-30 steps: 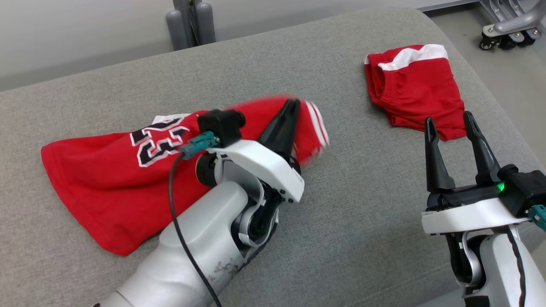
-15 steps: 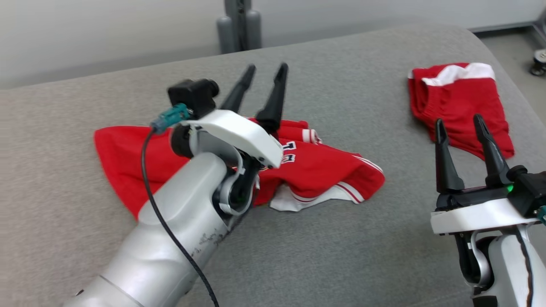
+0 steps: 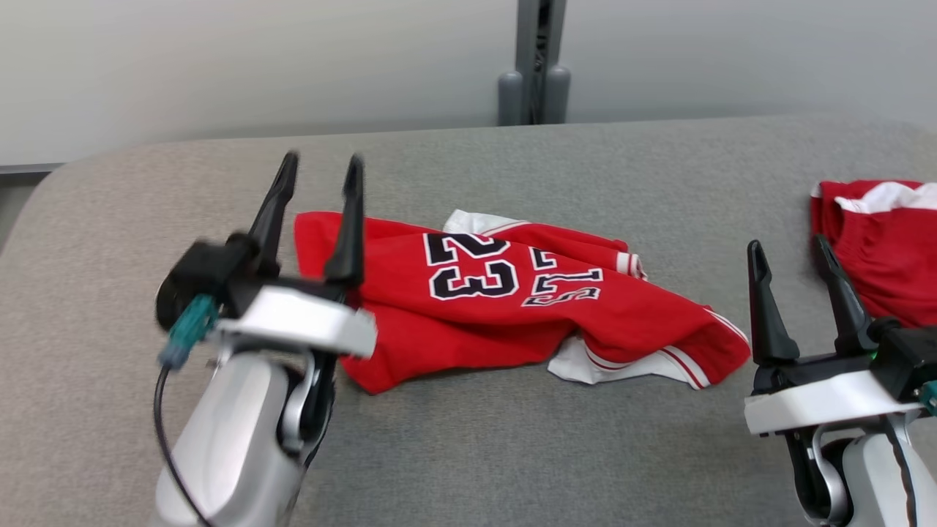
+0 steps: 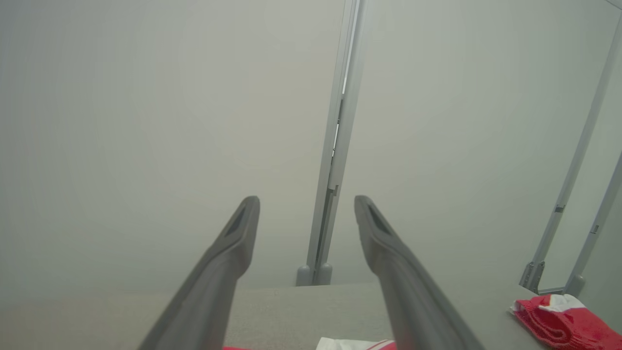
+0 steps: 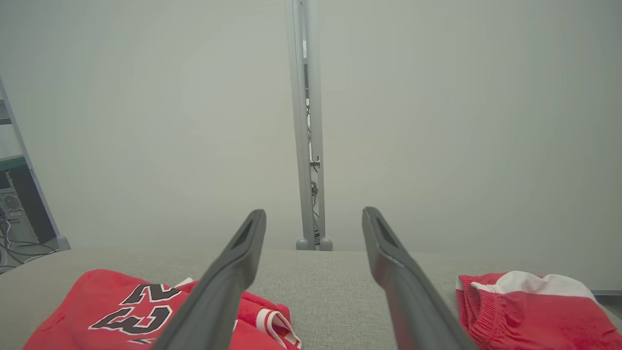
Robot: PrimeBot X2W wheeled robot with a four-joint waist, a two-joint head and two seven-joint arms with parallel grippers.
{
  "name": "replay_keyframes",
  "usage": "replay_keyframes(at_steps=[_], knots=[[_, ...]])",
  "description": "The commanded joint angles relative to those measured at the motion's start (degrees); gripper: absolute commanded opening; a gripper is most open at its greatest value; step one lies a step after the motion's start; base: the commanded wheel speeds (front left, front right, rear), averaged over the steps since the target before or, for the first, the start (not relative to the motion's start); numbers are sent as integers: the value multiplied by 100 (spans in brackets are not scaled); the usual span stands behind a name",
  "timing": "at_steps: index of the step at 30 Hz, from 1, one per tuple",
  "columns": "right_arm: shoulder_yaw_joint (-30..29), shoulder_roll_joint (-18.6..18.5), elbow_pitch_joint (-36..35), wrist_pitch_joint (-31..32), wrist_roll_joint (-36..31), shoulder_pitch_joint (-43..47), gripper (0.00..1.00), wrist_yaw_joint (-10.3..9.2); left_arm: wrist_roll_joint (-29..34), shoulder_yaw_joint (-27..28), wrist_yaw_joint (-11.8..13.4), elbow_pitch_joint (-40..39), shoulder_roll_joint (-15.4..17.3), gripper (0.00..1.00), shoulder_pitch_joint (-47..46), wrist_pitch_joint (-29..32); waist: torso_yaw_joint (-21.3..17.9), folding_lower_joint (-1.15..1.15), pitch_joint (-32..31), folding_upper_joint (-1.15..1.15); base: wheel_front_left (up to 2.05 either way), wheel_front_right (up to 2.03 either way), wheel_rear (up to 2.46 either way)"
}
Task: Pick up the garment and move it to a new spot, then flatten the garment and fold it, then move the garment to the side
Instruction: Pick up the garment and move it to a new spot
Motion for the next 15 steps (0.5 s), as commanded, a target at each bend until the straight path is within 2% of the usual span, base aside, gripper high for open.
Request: replay_keyframes(at_steps=[1,9,15], knots=[[-8,-35,6,-22,36,85,100,2,131,94,-53,-93,15,100,196,-1,124,0,-96,0,0,0,0],[94,44,129,-22,65,390,100,2,838,1065,-429,-566,-41,100,1555,-1,311,0,-266,0,0,0,0],[174,100,238,-22,86,570,100,2,999,1314,-698,-660,-105,100,2153,-1,332,0,-364,0,0,0,0]])
